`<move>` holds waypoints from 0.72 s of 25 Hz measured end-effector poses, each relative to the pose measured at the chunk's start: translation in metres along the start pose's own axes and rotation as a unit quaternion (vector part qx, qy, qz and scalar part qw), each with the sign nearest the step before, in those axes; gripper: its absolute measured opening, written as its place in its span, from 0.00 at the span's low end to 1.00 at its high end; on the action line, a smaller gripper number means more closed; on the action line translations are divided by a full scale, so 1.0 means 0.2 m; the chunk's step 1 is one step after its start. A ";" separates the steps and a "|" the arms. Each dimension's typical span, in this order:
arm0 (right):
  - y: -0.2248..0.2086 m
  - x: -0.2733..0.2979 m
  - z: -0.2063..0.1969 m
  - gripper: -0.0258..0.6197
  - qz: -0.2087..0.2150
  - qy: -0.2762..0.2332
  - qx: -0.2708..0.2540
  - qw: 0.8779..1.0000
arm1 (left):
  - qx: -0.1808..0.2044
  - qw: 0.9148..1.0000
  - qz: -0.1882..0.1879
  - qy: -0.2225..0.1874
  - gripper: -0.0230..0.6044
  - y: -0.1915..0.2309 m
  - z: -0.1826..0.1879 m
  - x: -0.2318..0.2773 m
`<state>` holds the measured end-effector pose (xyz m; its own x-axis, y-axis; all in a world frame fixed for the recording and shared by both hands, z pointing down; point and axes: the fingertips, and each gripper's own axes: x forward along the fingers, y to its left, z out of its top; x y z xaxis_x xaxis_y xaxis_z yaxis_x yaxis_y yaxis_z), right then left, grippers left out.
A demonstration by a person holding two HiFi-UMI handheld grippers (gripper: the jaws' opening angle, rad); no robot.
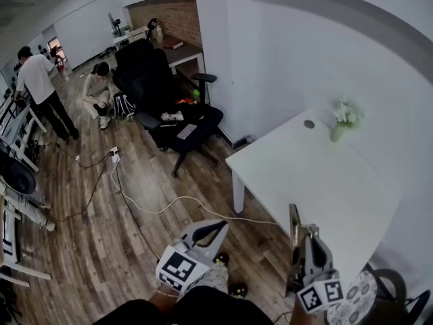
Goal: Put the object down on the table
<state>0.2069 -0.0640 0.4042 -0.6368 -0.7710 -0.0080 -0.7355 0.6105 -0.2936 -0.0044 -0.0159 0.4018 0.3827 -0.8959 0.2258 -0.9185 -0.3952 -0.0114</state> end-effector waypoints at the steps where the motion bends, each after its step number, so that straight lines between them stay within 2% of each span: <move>1: -0.01 0.02 0.00 0.05 -0.001 0.000 0.000 1.000 | -0.001 1.000 -0.003 -0.001 0.03 0.02 0.00 0.04; 7: -0.13 0.24 0.01 0.05 -0.012 -0.002 -0.003 1.000 | 0.002 0.999 -0.029 -0.017 0.03 0.17 0.03 0.33; 15: -0.35 0.61 0.06 0.06 -0.053 -0.006 -0.002 0.999 | 0.006 0.997 -0.077 -0.024 0.03 0.43 0.13 0.81; 18: -0.44 0.76 0.08 0.05 -0.072 -0.005 0.004 0.997 | 0.028 0.994 -0.099 -0.032 0.03 0.52 0.20 1.00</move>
<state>0.1787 -0.2375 0.4145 -0.5227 -0.8521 0.0245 -0.8169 0.4925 -0.3003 -0.0197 -0.2437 0.4076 0.5621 -0.8100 0.1673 -0.8186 -0.5737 -0.0276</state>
